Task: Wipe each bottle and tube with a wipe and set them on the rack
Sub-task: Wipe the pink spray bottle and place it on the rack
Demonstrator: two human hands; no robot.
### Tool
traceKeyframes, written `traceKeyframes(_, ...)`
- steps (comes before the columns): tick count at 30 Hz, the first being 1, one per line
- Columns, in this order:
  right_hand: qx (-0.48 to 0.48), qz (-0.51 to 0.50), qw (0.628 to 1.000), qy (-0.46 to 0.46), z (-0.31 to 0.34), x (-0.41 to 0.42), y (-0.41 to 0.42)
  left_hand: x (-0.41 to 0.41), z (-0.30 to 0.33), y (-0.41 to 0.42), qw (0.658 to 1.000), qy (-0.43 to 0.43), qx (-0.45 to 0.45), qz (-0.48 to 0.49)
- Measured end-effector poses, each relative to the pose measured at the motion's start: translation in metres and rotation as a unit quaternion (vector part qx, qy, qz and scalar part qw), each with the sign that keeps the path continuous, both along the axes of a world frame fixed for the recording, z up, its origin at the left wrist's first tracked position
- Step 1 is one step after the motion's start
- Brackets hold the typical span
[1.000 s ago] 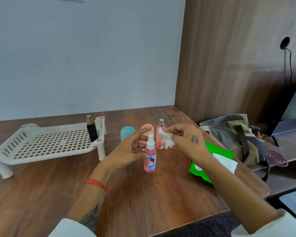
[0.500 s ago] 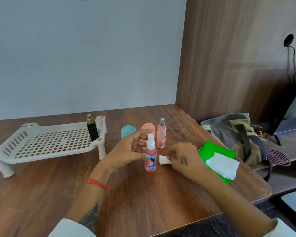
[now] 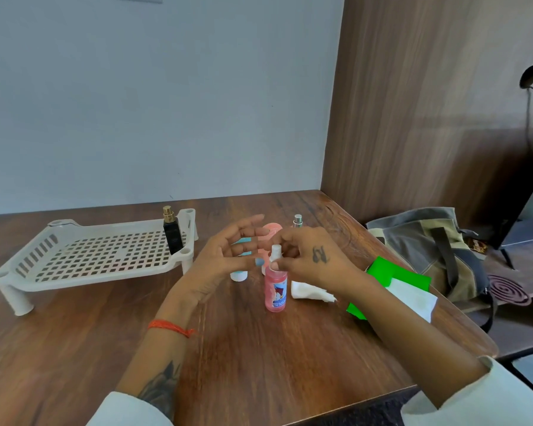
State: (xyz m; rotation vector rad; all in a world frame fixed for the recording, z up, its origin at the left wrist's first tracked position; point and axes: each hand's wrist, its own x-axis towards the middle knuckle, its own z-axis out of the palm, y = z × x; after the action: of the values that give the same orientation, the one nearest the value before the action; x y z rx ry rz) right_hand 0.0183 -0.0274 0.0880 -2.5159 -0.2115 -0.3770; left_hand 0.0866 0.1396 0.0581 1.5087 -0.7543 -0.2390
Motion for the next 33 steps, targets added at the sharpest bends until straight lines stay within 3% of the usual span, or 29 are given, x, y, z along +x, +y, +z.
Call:
traceKeyframes(10,0.006,0.044,0.998,-0.043,0.053,0.015,0.024,0.006,0.031,0.054,0.984,-0.006,-0.144,0.105)
traceKeyframes(19,0.067,0.117,0.983,-0.124,0.106,0.071,0.096,0.055,0.029,0.114,0.926,-0.028,-0.173,0.334)
traceKeyframes(25,0.049,0.138,0.980,-0.138,0.105,0.123,0.133,0.070,0.014,0.129,0.911,0.013,-0.179,0.372)
traceKeyframes(33,0.031,0.160,0.983,-0.086,0.074,0.167,0.156,0.073,0.007,0.133,0.895,0.042,-0.147,0.419)
